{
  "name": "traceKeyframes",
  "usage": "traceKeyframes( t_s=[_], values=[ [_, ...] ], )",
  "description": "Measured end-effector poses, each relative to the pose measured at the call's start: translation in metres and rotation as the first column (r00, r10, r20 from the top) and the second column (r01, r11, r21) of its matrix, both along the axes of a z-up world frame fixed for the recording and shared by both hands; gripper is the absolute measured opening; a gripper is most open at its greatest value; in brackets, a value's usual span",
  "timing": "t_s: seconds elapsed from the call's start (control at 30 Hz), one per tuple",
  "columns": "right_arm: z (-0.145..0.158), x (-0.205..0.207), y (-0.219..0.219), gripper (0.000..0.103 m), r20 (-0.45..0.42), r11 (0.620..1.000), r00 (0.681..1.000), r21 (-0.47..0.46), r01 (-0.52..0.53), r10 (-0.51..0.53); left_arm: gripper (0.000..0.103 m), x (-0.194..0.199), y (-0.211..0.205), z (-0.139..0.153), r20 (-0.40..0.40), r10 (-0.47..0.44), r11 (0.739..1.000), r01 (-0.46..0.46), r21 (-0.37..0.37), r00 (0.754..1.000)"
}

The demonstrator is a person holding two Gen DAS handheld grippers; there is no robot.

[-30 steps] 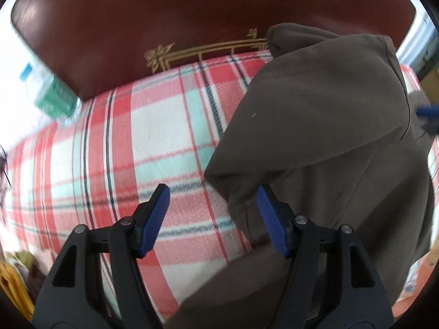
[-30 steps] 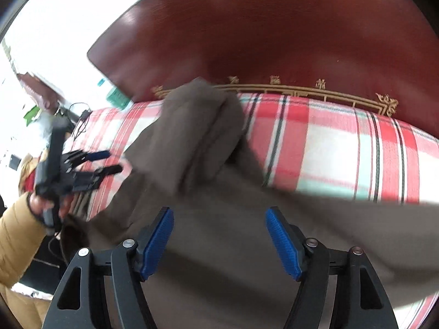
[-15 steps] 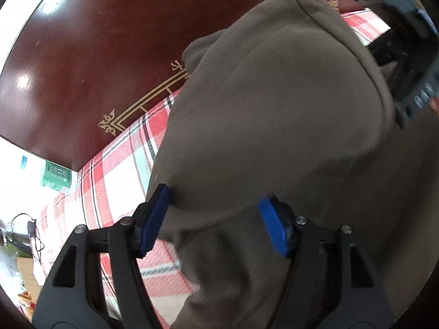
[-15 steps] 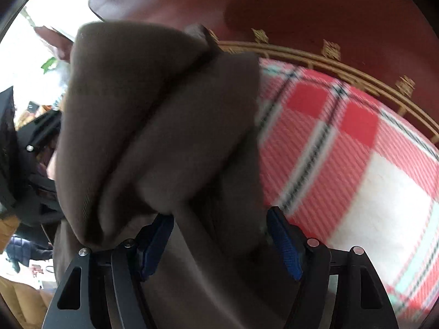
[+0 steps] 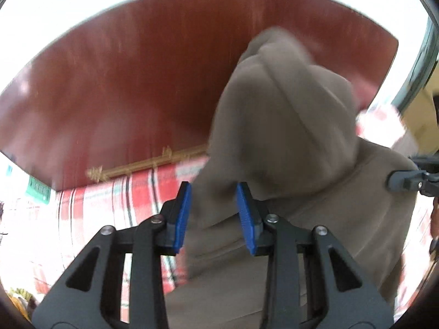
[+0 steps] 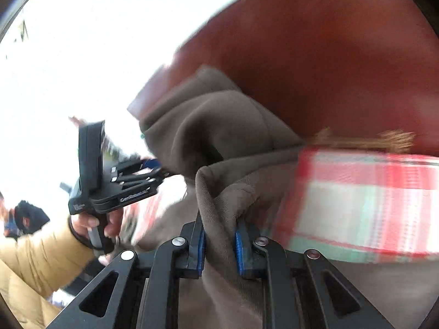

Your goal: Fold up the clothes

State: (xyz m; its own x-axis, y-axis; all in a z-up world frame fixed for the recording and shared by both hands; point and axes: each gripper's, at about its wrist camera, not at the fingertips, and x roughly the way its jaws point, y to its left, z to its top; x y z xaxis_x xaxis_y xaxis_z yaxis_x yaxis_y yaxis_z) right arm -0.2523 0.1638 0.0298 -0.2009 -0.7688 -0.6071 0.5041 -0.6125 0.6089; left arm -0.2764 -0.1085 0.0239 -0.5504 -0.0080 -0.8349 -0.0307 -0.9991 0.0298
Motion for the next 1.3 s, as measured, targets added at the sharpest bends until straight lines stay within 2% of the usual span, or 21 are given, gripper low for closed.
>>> traceKeyframes(
  t_s=[0.07, 0.13, 0.2, 0.27, 0.3, 0.37, 0.43, 0.5, 0.57, 0.63, 0.73, 0.8, 0.83, 0.87, 0.9, 0.93, 0.97, 1.03, 1.13, 1.23, 1.3],
  values=[
    [0.001, 0.001, 0.037, 0.016, -0.015, 0.993, 0.993, 0.016, 0.114, -0.113, 0.037, -0.007, -0.002, 0.000, 0.004, 0.028, 0.999, -0.028, 0.018, 1.000],
    [-0.024, 0.001, 0.059, 0.017, 0.081, 0.988, 0.985, 0.027, 0.152, -0.153, 0.038, -0.011, -0.007, -0.014, 0.060, 0.047, 0.997, -0.051, 0.058, 0.997],
    [-0.053, 0.004, 0.068, 0.027, 0.139, 0.978, 0.974, 0.132, 0.160, -0.178, 0.038, -0.011, -0.012, -0.035, 0.140, 0.055, 0.994, -0.067, 0.082, 0.989],
    [-0.077, 0.008, 0.071, 0.046, 0.193, 0.966, 0.963, 0.214, 0.148, -0.190, 0.038, -0.004, -0.017, -0.059, 0.211, 0.059, 0.995, -0.075, 0.073, 0.976],
    [-0.083, 0.011, 0.072, 0.050, 0.205, 0.957, 0.956, 0.243, 0.159, -0.211, 0.038, 0.001, -0.018, -0.069, 0.238, 0.058, 0.995, -0.074, 0.060, 0.970],
    [-0.070, 0.014, 0.071, 0.054, 0.138, 0.944, 0.967, 0.282, 0.169, -0.215, 0.039, 0.012, -0.020, -0.085, 0.285, 0.050, 0.997, -0.063, 0.037, 0.957],
    [-0.057, 0.018, 0.071, 0.061, 0.070, 0.930, 0.974, 0.319, 0.182, -0.215, 0.054, 0.021, -0.022, -0.095, 0.318, 0.040, 0.998, -0.056, 0.040, 0.947],
    [-0.028, 0.022, 0.061, 0.069, -0.064, 0.898, 0.981, 0.397, 0.191, -0.181, 0.058, 0.029, -0.021, -0.102, 0.333, 0.026, 0.998, -0.046, 0.052, 0.942],
    [0.007, 0.031, 0.048, 0.077, -0.156, 0.904, 0.985, 0.408, 0.128, -0.069, 0.060, 0.032, -0.019, -0.109, 0.355, 0.002, 0.997, -0.028, 0.066, 0.935],
    [0.035, 0.044, 0.030, 0.084, -0.235, 0.909, 0.969, 0.415, 0.030, 0.075, 0.060, 0.033, -0.018, -0.114, 0.367, -0.004, 0.997, -0.024, 0.072, 0.930],
    [0.055, 0.055, -0.008, 0.085, -0.334, 0.875, 0.910, 0.480, -0.060, 0.246, 0.060, 0.032, -0.017, -0.117, 0.371, -0.007, 0.997, -0.022, 0.074, 0.929],
    [0.043, 0.043, -0.045, 0.085, -0.339, 0.831, 0.889, 0.551, -0.078, 0.309, 0.059, 0.033, -0.014, -0.118, 0.372, -0.011, 0.998, -0.012, 0.060, 0.928],
    [0.038, 0.036, -0.064, 0.083, -0.339, 0.806, 0.877, 0.585, -0.086, 0.340, 0.055, 0.034, -0.013, -0.118, 0.371, -0.013, 0.999, -0.005, 0.048, 0.928],
    [0.025, 0.022, -0.079, 0.072, -0.313, 0.777, 0.883, 0.624, -0.085, 0.349, 0.051, 0.035, -0.012, -0.117, 0.371, -0.017, 0.999, 0.001, 0.045, 0.929],
    [0.019, 0.014, -0.085, 0.062, -0.298, 0.771, 0.890, 0.630, -0.088, 0.345, 0.041, 0.036, -0.011, -0.116, 0.370, -0.024, 0.999, 0.006, 0.049, 0.929],
    [0.016, 0.002, -0.087, 0.037, -0.271, 0.788, 0.907, 0.608, -0.098, 0.322, 0.037, 0.036, -0.010, -0.114, 0.367, -0.025, 0.999, 0.007, 0.050, 0.930],
    [0.013, -0.009, -0.089, 0.017, -0.243, 0.805, 0.923, 0.584, -0.108, 0.300, 0.033, 0.036, -0.010, -0.111, 0.360, -0.020, 0.999, 0.004, 0.044, 0.933],
    [0.027, -0.018, -0.086, 0.014, -0.280, 0.840, 0.931, 0.540, -0.048, 0.233, 0.019, 0.035, -0.013, -0.101, 0.331, 0.011, 0.999, -0.021, 0.027, 0.944],
    [0.072, -0.035, -0.077, 0.013, -0.367, 0.920, 0.923, 0.391, 0.039, 0.117, 0.016, 0.031, -0.029, -0.076, 0.247, 0.088, 0.996, -0.090, -0.004, 0.965],
    [0.076, -0.041, -0.079, 0.017, -0.379, 0.933, 0.920, 0.357, 0.045, 0.100, 0.016, 0.033, -0.045, -0.062, 0.221, 0.142, 0.988, -0.150, 0.022, 0.965],
    [0.052, -0.047, -0.086, 0.032, -0.280, 0.910, 0.950, 0.415, -0.008, 0.136, 0.018, 0.040, -0.053, -0.060, 0.225, 0.153, 0.985, -0.167, 0.045, 0.962]
  ],
)
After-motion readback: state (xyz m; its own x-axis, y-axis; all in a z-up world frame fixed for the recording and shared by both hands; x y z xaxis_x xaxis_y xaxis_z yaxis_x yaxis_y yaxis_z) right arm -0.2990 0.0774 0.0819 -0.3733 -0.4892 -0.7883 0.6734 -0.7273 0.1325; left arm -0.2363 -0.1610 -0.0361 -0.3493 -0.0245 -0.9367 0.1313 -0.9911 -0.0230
